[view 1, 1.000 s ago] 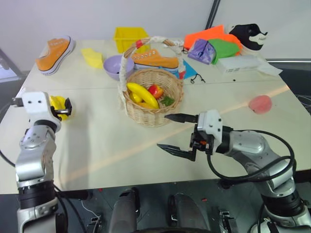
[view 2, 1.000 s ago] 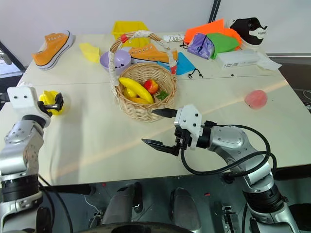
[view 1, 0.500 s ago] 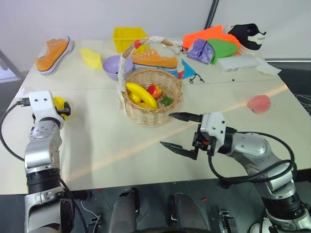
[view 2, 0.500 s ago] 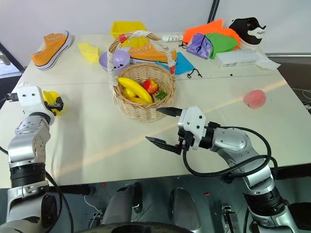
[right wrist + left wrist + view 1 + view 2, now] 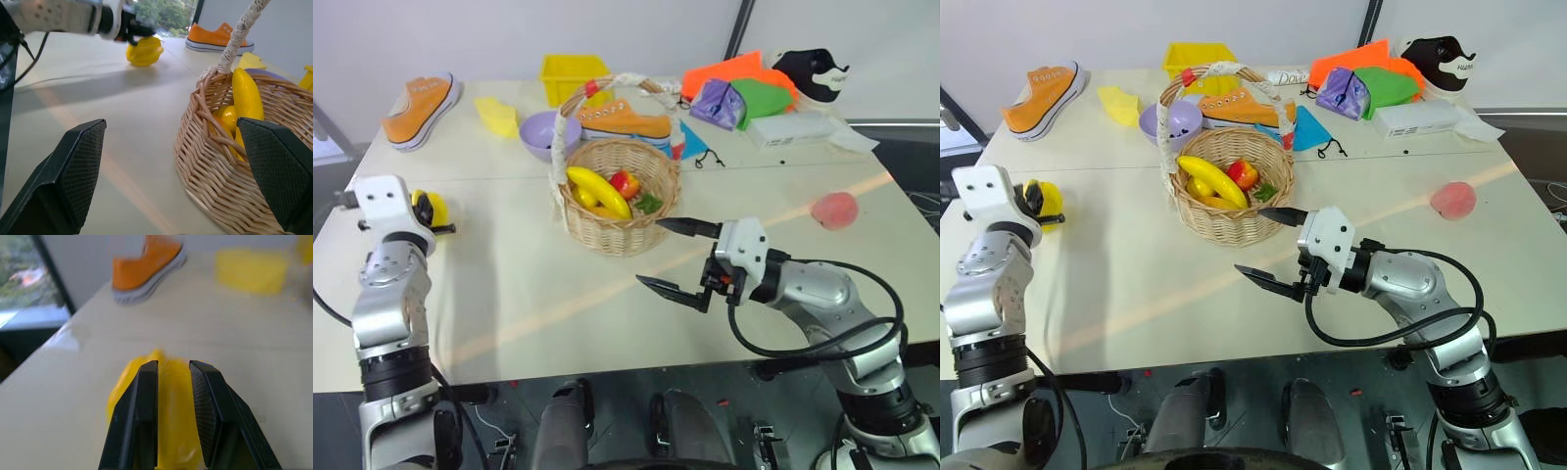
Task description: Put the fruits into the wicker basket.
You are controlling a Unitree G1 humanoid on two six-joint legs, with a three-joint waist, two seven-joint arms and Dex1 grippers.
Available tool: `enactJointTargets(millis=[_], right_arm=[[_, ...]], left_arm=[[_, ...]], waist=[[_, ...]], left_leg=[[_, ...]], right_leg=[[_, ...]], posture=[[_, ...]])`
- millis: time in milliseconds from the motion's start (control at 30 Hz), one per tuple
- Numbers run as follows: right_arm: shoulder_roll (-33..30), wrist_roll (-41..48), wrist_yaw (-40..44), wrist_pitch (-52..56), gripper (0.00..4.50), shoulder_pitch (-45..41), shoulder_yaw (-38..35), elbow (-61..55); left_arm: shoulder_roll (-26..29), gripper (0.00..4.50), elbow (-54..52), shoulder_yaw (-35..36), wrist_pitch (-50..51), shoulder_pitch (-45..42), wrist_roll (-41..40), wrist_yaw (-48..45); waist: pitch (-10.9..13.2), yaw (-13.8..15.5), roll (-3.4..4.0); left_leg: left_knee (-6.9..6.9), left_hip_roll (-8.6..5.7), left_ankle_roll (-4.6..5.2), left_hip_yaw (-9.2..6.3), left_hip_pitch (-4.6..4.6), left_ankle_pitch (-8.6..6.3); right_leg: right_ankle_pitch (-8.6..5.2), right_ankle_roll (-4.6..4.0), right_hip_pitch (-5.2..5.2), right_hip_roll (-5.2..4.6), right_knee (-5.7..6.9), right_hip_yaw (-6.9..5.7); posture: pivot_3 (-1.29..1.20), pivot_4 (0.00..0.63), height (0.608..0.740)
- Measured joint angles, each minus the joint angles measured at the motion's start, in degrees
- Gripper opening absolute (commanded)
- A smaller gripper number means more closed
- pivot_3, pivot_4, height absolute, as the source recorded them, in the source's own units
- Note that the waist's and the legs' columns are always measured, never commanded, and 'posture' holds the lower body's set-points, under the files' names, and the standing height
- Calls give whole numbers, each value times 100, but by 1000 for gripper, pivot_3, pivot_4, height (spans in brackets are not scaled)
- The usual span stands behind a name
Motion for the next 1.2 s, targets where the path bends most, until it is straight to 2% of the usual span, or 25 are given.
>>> enactJointTargets(millis=[167,300,333,367,533,567,800,1033,1133,1200], right_arm=[[-109,10,77,-12,4500,-94,-318,322],[-126,10,172,-83,4500,-214,-348,483],[-121,9,184,-98,4500,-216,-345,505],[-110,10,199,-109,4500,-216,-341,515],[-51,16,200,-115,4500,-244,-290,505],[-48,17,199,-111,4500,-251,-283,503],[-43,23,128,-28,4500,-263,-273,385],[-28,25,25,12,4500,-191,-248,173],[-28,25,-5,16,4500,-165,-243,169],[-29,25,-34,16,4500,-162,-241,162]], left_arm=[[667,1075,-950,203,-35,532,-669,-1194],[696,1075,-948,447,348,489,-856,-1046],[660,1573,-854,514,423,463,-828,-893],[614,1852,-750,564,446,458,-757,-720],[468,4352,-290,477,836,269,-407,-106],[450,4440,-137,386,944,212,-345,-35],[407,4440,1068,93,1174,-353,-154,103],[398,4440,1876,-74,842,-602,-80,-11],[395,3659,1922,-74,759,-603,-84,-23],[385,2828,1921,-69,714,-670,-86,5]], waist=[[0,-2,3],[0,4,3],[0,4,3],[0,3,3],[0,24,0],[0,28,0],[-1,14,-3],[-2,17,-4],[-2,15,-4],[-2,18,-4]], left_leg=[[-2,3,-1,2,4,-1],[-1,0,1,1,4,0],[-1,-1,1,1,4,0],[-1,-1,1,2,4,0],[2,-2,2,1,4,1],[2,-3,1,2,4,1],[3,-1,1,2,3,1],[3,-2,1,5,3,1],[3,-2,1,5,3,1],[3,-2,1,4,4,1]], right_leg=[[-1,-4,-1,-3,0,3],[-1,-3,0,-4,0,3],[-1,-2,1,-3,0,3],[0,-1,0,-1,0,3],[0,0,3,3,1,2],[0,0,3,4,1,1],[0,0,-1,6,7,1],[1,1,0,4,8,1],[1,1,-1,3,8,1],[1,1,0,4,9,1]], posture=[[0,150,740],[0,150,740],[0,150,740],[0,150,740],[0,150,740],[0,150,740],[0,150,740],[0,150,740],[0,150,740],[0,150,740]])
